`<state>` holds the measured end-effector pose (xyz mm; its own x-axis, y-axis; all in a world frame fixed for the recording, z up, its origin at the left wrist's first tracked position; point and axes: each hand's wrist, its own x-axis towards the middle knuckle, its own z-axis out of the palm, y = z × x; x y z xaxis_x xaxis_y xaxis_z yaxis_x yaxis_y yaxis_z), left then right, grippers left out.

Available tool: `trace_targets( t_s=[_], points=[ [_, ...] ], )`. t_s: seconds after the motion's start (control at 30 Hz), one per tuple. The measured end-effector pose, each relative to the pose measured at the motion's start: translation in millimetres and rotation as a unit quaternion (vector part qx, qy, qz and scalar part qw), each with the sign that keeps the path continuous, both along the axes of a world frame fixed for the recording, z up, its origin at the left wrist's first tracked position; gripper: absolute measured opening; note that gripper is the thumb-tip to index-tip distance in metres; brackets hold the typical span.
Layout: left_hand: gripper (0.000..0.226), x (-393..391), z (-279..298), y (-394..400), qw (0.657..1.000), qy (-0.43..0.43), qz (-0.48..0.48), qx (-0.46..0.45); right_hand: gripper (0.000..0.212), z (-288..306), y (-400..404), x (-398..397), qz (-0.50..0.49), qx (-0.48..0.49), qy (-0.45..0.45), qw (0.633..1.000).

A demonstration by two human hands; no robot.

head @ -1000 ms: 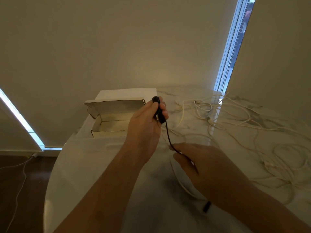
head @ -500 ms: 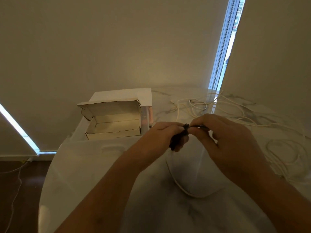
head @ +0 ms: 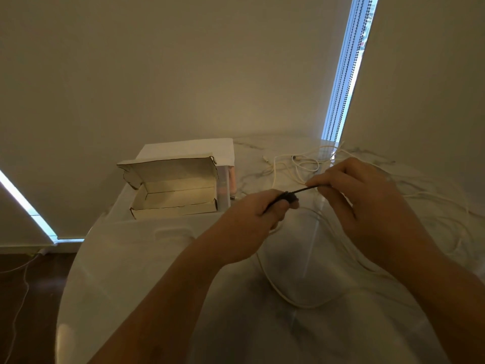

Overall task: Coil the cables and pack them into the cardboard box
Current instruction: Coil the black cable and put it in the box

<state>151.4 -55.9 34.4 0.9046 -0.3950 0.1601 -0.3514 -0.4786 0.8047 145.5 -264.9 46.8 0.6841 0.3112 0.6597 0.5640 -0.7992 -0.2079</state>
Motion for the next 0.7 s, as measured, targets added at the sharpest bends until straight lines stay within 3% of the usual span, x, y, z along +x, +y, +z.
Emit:
trace_targets(
  t_s=[0.17,0.37,0.57,0.7],
  points=[
    [0.026,0.8,0.8,1.5,0.996,-0.057,0.064,-0.022,0.020,-0.1,-12.0,6.4,-0.023,0.018,0.025,0.999],
    [0.022,7.5,-5.8,2.4,0.986,-0.117,0.121,-0.020,0.018,-0.7,-24.7,12.0,-0.087,-0.008,-0.009,0.996],
    [0.021,9.4,-7.5,2.5,0.986,-0.132,0.098,-0.001,0.015,-0.3,-18.7,4.6,-0.197,-0.009,-0.069,0.978],
    [0.025,5.0,-6.8,1.4,0.991,-0.116,0.067,-0.027,0.017,2.4,-22.0,5.3,-0.143,0.056,-0.060,0.986]
  ],
)
